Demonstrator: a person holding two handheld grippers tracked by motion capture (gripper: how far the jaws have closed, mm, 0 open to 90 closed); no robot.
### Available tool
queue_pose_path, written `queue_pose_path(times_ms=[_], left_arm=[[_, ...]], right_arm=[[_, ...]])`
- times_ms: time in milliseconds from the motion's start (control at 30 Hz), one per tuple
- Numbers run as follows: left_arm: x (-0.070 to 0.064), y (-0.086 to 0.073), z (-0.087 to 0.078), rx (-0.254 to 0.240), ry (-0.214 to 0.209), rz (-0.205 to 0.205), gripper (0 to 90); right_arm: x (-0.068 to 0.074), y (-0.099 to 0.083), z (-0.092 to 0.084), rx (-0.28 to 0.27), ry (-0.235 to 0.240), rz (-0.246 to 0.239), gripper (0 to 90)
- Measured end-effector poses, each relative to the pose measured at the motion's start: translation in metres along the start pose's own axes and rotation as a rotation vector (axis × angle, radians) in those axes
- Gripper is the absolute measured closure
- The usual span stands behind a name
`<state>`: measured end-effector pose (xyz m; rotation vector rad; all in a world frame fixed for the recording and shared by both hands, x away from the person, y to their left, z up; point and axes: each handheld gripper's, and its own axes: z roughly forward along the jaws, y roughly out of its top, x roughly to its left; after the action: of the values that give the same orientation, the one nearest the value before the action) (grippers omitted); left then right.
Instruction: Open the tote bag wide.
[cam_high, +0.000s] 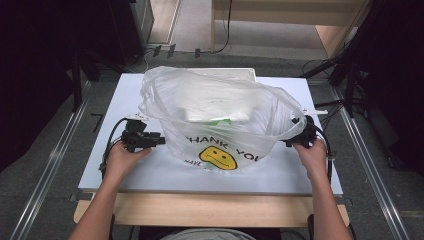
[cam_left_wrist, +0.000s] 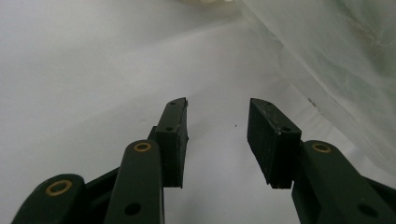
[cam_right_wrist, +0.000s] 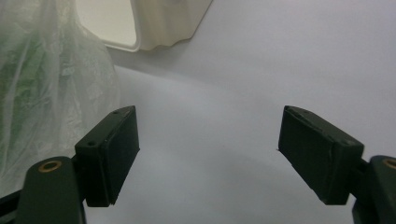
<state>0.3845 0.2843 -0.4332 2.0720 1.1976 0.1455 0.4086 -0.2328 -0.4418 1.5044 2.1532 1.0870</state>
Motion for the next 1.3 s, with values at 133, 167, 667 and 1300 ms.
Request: queue_pose_path(times_ms=[133,167,667,1300], left_arm=[[-0.0021,0.0000,-0.0010,-0.005,-0.006,-0.002,59.9],[-0.0025,0.0000,-0.0008,-0.007,-0.005,-0.001,59.9],[-0.0049,0.0018,0.0018,0.006,-0.052,-0.049,48.3],[-0.0036,0.0002,0.0069,0.018,-0.072,-0.068,44.8]], right_arm=[[-0.0028,0.0018,0.0001,-0.026,-0.004,0.035,21.4],[-0.0030,0.0020,-0.0004,-0.031,-0.002,0.038,21.4],[-0.0020,0.0014,0.0020,-0.016,0.010,0.024,21.0],[0.0014,0.0010,0.0046,0.000,0.027,-0.005,25.1]])
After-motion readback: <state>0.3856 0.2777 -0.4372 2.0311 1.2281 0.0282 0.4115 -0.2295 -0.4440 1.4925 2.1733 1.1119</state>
